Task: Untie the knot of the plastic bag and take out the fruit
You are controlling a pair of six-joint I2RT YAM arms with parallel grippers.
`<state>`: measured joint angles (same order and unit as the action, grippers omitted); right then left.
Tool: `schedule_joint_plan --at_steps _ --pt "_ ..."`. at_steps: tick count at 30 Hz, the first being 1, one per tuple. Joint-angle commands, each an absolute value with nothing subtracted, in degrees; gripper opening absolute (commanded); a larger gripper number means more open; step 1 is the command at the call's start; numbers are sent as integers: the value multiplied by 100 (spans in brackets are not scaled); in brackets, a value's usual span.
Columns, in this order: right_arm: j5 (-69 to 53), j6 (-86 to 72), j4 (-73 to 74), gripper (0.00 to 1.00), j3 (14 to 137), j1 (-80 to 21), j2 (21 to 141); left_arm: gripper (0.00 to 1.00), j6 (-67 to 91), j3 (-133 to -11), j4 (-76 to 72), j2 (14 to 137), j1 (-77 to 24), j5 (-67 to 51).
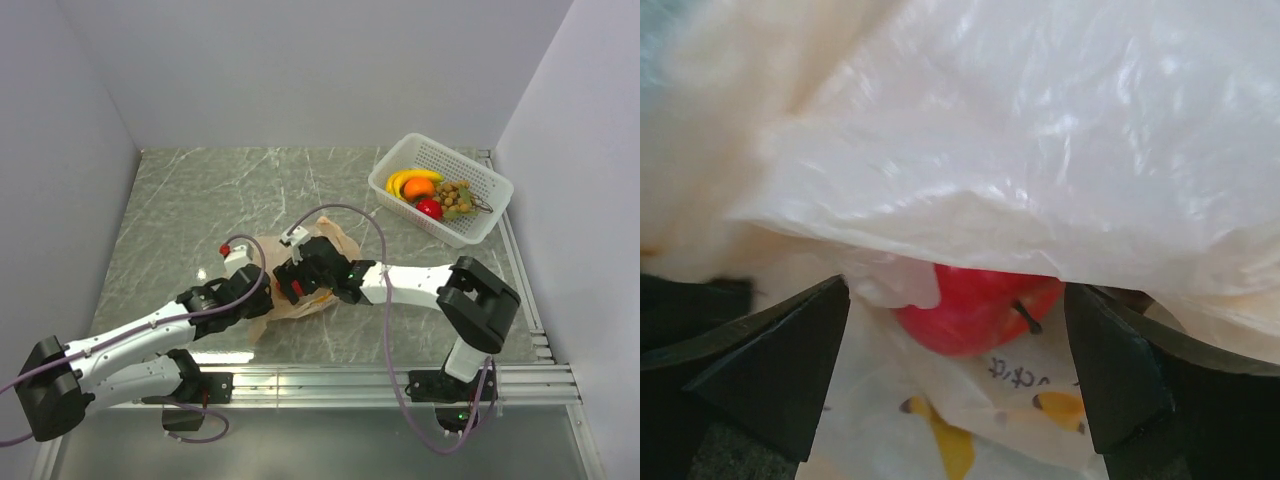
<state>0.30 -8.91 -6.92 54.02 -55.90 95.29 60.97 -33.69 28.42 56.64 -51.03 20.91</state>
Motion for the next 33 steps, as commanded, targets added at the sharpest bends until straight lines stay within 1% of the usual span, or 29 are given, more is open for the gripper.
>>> schedule_joint_plan --at_steps 1,5,9,13,16,19,20,22,23,26,28,33 --pt "325 -493 -1019 95 5703 -5625 9755 1 6214 -3235 2523 5423 -4975 2075" --pt "606 -168 -975 97 6011 -5616 10159 1 6135 -3155 2347 5475 -4852 1829" --pt "220 -141 -1239 98 6143 -5616 10441 1 6073 -3120 2206 5546 -4834 1705" --pt "149 -211 -1363 98 6389 -5616 10783 0 6029 -3120 2153 5581 -4843 1635" --pt "298 -237 -1336 92 6495 -5616 10977 1 6021 -3103 2127 5581 -4843 1626" --pt "352 -246 -1248 73 6478 -5616 11022 1 6012 -3103 2162 5572 -4825 1670" --pt "325 -255 -1257 59 6417 -5616 10969 1 6012 -3094 2171 5572 -4816 1679" --pt "229 -272 -1266 45 6206 -5616 10689 1 5985 -3076 2188 5555 -4738 1714" --pt "168 -255 -1240 37 6127 -5616 10574 1 5968 -3059 2188 5546 -4703 1723" --pt "-9 -211 -1090 24 5845 -5616 10039 1 5871 -3050 2206 5520 -4448 1670" --pt "-236 -185 -950 18 5652 -5616 9608 1 5740 -3067 2215 5502 -4220 1670" --pt "-509 -88 -494 16 5475 -5599 8738 1 5424 -3199 2241 5502 -3833 1652"
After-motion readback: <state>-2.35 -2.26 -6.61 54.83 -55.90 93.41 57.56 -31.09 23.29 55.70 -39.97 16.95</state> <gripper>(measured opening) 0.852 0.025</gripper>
